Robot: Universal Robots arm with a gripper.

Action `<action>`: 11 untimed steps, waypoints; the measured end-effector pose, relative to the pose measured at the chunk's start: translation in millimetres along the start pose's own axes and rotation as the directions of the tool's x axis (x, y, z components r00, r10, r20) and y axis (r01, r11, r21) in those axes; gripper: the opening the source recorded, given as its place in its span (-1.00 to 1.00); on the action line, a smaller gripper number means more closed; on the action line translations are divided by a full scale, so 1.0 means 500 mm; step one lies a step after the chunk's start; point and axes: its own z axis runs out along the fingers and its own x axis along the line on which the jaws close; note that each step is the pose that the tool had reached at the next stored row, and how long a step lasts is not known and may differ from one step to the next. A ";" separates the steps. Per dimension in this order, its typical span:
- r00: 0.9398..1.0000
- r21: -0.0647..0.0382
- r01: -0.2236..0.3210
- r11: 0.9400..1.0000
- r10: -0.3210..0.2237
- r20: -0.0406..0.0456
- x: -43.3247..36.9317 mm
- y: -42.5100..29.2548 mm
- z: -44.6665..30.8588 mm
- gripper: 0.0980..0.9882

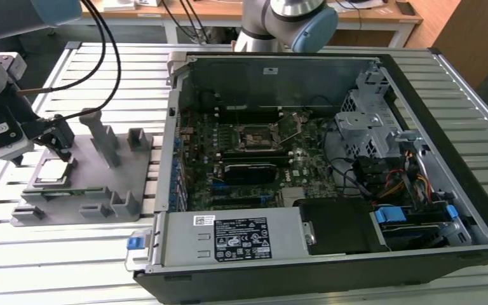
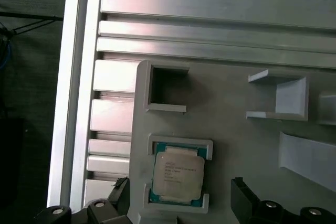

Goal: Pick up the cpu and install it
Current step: 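Pick up the cpu and move it towards the insertion slot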

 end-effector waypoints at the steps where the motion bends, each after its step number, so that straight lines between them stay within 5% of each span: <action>1: 1.000 0.000 0.000 1.000 0.000 0.000 0.000 0.000 0.002 0.68; 11: 1.000 0.000 -0.001 1.000 0.001 0.000 0.000 -0.001 0.026 0.68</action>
